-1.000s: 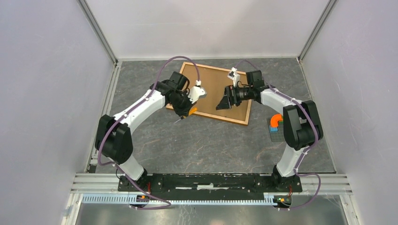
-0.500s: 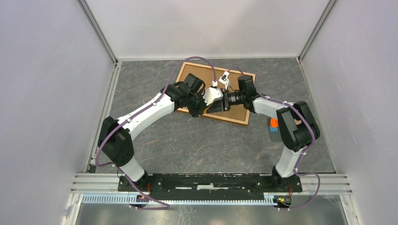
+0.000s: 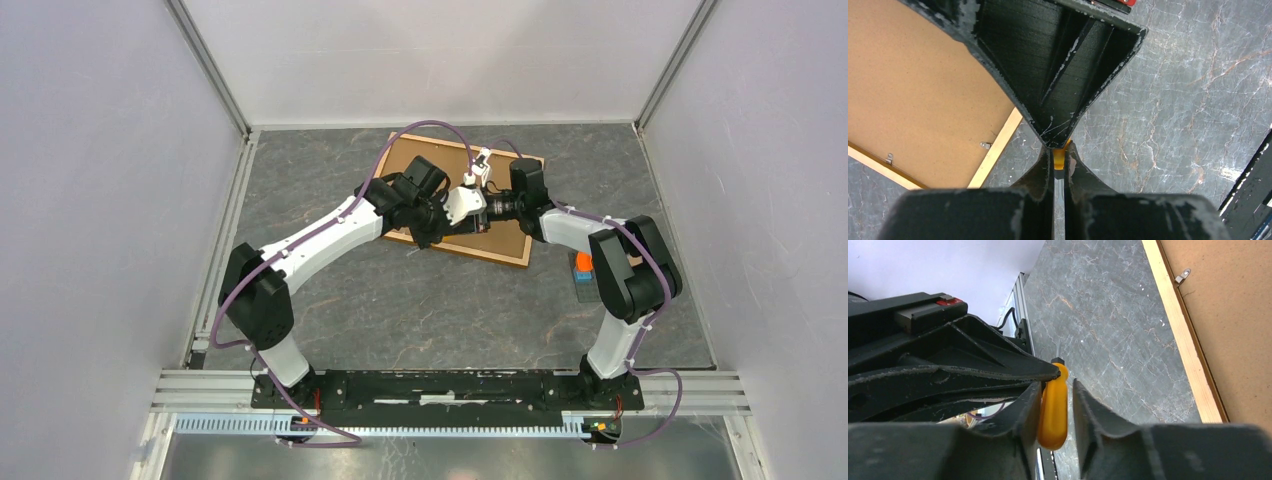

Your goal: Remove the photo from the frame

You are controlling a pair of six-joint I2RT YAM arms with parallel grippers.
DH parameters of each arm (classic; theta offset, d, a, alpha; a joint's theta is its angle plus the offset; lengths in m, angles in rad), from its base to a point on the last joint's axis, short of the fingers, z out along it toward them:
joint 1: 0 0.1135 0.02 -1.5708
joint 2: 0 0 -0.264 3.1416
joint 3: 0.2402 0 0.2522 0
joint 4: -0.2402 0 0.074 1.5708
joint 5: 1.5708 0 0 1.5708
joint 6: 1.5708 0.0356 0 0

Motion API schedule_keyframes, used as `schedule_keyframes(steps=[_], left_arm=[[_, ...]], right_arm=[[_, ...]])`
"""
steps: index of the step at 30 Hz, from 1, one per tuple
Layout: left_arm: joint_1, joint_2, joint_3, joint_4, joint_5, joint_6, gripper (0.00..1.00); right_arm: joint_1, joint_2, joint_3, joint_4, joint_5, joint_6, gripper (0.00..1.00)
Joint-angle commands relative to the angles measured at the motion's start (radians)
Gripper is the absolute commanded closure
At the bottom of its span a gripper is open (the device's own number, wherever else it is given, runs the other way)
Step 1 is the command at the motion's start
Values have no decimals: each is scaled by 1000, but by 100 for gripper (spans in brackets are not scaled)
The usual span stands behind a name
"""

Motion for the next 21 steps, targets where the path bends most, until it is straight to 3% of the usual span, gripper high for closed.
schedule_keyframes(steps=[1,3,7,11,13,21], left_arm=[[-6,6,58,38,-4,-36,98],[-6,8,68,39,3,-44,94],[10,13,108,-35,-13,-42,48],[108,-15,66,-56,93,45,14],[134,8,69,-70,98,93,11],[138,254,214,-181,115,311,11]], right_arm=[[8,0,-9,48,-41,12,70],[5,1,-7,55,-46,16,97],[-40,-5,14,-36,-46,-48,100],[-167,-23,93,-371,59,-342,100],[-228,-37,110,-444,103,-405,100],[-436,-108,134,-453,123,-409,100]])
